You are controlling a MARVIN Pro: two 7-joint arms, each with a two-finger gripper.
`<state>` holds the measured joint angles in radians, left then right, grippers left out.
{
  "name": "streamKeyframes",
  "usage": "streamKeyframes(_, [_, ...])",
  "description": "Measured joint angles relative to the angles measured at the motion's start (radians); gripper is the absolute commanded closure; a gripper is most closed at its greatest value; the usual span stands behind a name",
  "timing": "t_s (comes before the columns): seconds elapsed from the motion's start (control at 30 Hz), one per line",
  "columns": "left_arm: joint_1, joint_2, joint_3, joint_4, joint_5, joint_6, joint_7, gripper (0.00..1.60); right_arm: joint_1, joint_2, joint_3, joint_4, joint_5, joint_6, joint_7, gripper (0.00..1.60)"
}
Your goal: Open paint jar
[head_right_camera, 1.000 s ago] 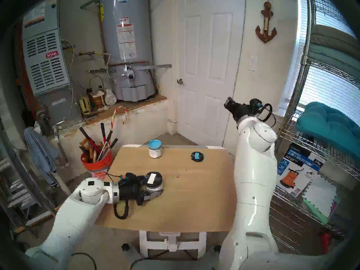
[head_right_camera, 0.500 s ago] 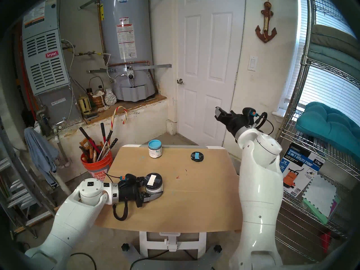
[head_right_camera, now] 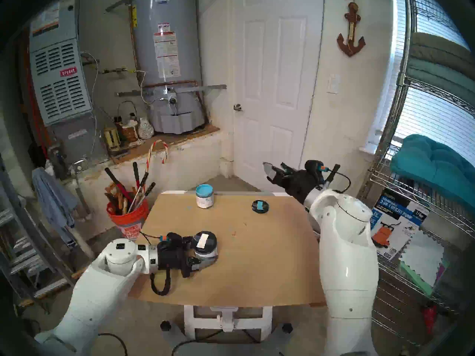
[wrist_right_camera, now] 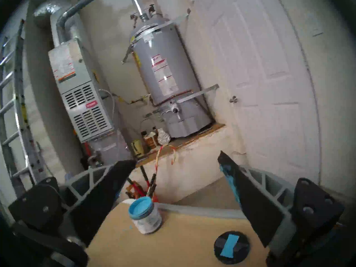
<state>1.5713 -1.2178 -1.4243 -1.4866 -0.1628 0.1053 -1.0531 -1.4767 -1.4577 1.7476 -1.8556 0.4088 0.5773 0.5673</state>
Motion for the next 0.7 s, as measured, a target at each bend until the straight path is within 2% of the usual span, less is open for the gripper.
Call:
streamKeyframes(0.3, [0.004, -0.002, -0.001, -0.006, 0.001, 0.007, -0.002, 1.60, -0.076, 0.045, -0.032, -0.012, 0.030, -0.020, 0.162, 0.00])
streamKeyframes(0.7, [-0.002, -0.007, 0.005, -0.004, 0.006, 0.009, -0.016, 1.60, -0.139, 0.077, -0.094, 0.003, 0.056, -0.056, 0.332, 0.00])
